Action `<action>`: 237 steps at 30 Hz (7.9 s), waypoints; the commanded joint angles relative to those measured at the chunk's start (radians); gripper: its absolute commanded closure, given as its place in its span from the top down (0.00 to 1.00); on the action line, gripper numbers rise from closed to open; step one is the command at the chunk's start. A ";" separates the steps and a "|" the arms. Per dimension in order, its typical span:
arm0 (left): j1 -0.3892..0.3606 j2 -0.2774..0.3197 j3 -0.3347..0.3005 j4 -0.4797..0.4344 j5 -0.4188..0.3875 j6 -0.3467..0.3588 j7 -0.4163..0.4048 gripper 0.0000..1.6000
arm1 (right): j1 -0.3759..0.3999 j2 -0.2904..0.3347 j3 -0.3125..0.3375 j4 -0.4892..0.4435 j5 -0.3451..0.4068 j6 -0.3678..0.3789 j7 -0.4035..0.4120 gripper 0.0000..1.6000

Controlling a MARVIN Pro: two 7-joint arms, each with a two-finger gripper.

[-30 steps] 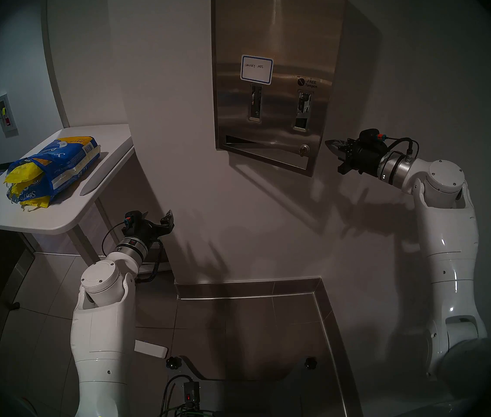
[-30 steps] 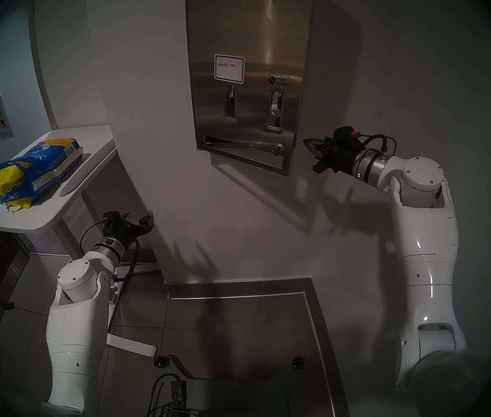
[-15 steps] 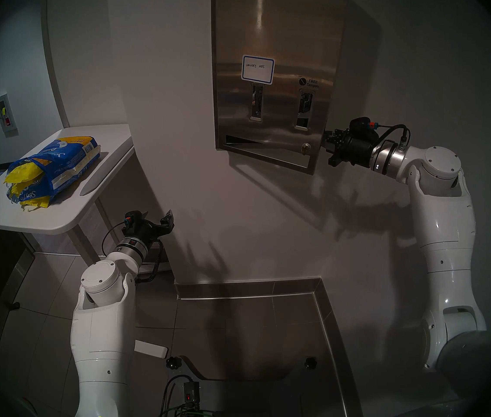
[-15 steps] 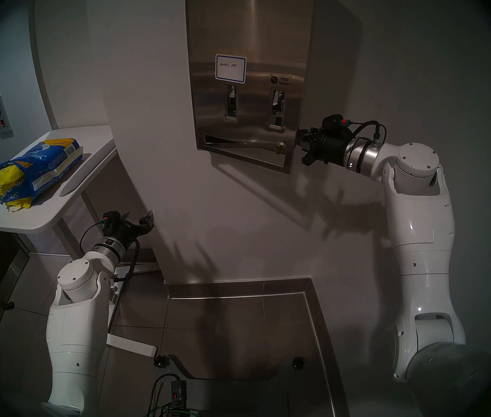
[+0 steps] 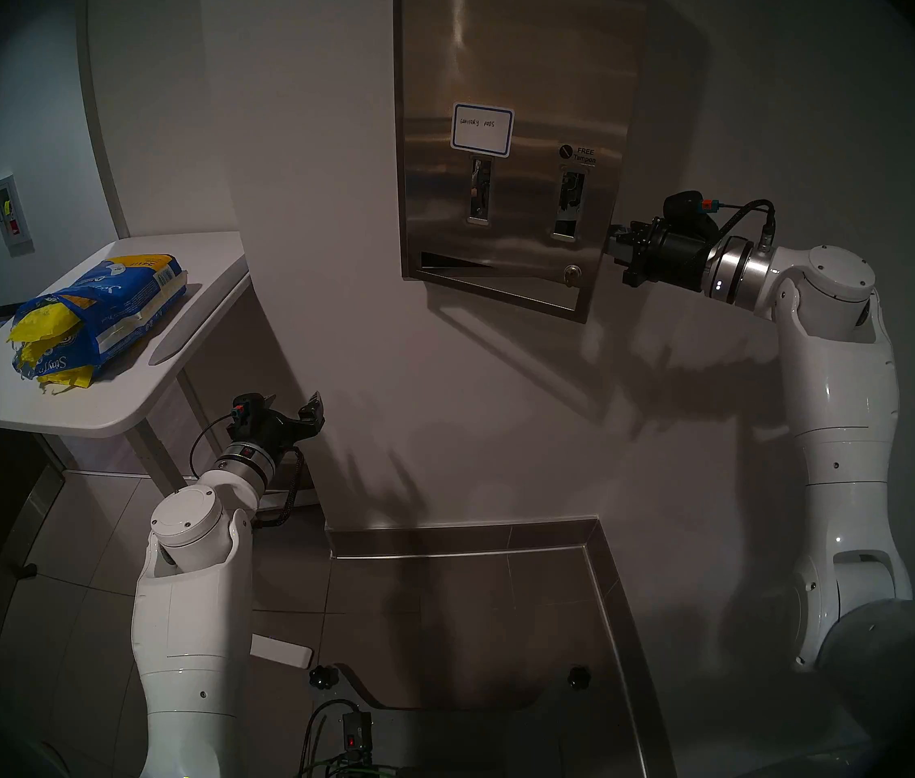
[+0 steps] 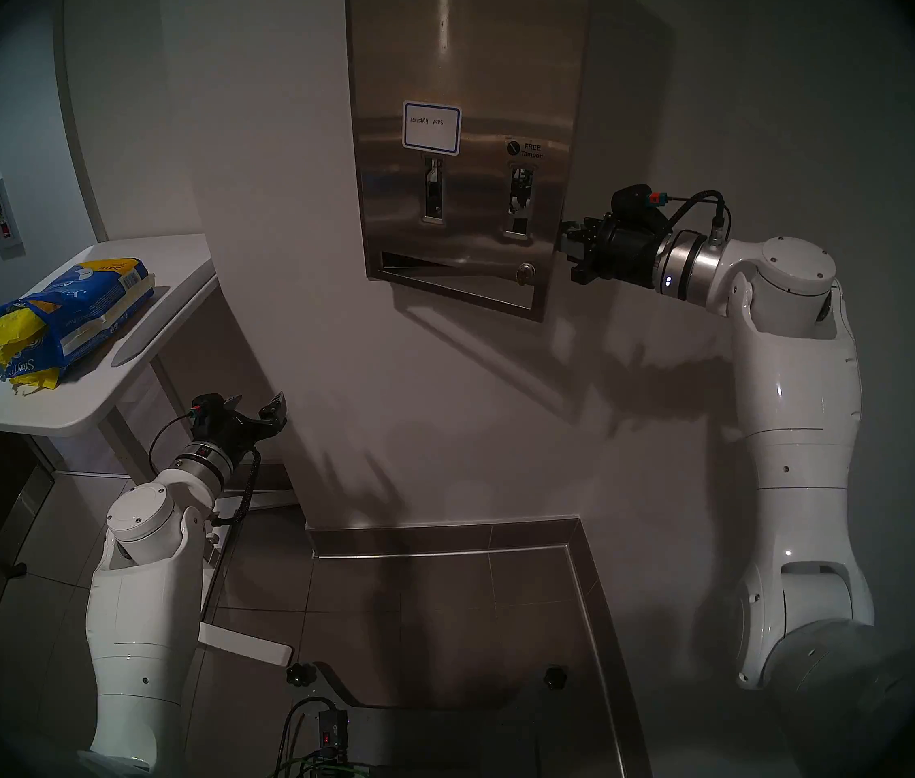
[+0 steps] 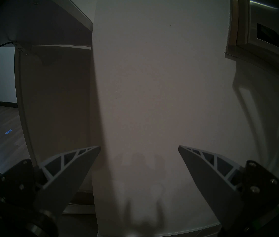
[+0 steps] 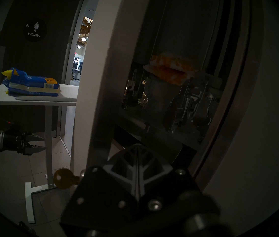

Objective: Open the dispenser door, put the pads inside, close the door

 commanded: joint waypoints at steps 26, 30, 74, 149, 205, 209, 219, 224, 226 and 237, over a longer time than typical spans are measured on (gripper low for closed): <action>-0.008 0.000 0.001 -0.011 0.001 -0.001 0.002 1.00 | 0.074 -0.071 0.022 -0.120 0.092 0.291 0.003 0.00; -0.008 0.001 0.001 -0.011 0.001 -0.001 0.002 1.00 | 0.081 -0.090 0.023 -0.127 0.111 0.334 0.004 0.00; -0.008 0.001 0.001 -0.010 0.000 -0.002 0.002 1.00 | 0.205 -0.145 -0.094 0.001 0.560 0.476 -0.074 0.00; -0.008 0.001 0.002 -0.011 0.000 -0.001 0.003 1.00 | 0.334 -0.250 -0.441 0.047 0.469 0.114 -0.357 0.00; -0.008 0.002 0.002 -0.011 0.000 -0.002 0.002 1.00 | 0.494 -0.563 -0.670 0.447 -0.259 -0.120 -0.884 0.00; -0.008 0.001 0.002 -0.011 0.000 -0.002 0.003 1.00 | 0.503 -0.585 -0.670 0.496 -0.301 -0.138 -0.928 0.00; -0.008 0.002 0.002 -0.011 0.000 -0.002 0.003 1.00 | 0.513 -0.579 -0.670 0.533 -0.307 -0.159 -0.971 0.00; -0.008 0.002 0.002 -0.011 -0.001 -0.002 0.002 1.00 | 0.501 -0.553 -0.668 0.498 -0.304 -0.153 -0.944 0.00; -0.008 0.002 0.002 -0.010 -0.001 -0.002 0.002 1.00 | 0.491 -0.534 -0.665 0.465 -0.299 -0.146 -0.924 0.00; -0.008 0.002 0.002 -0.009 -0.001 -0.002 0.002 1.00 | 0.409 -0.437 -0.582 0.247 -0.206 -0.099 -0.767 0.00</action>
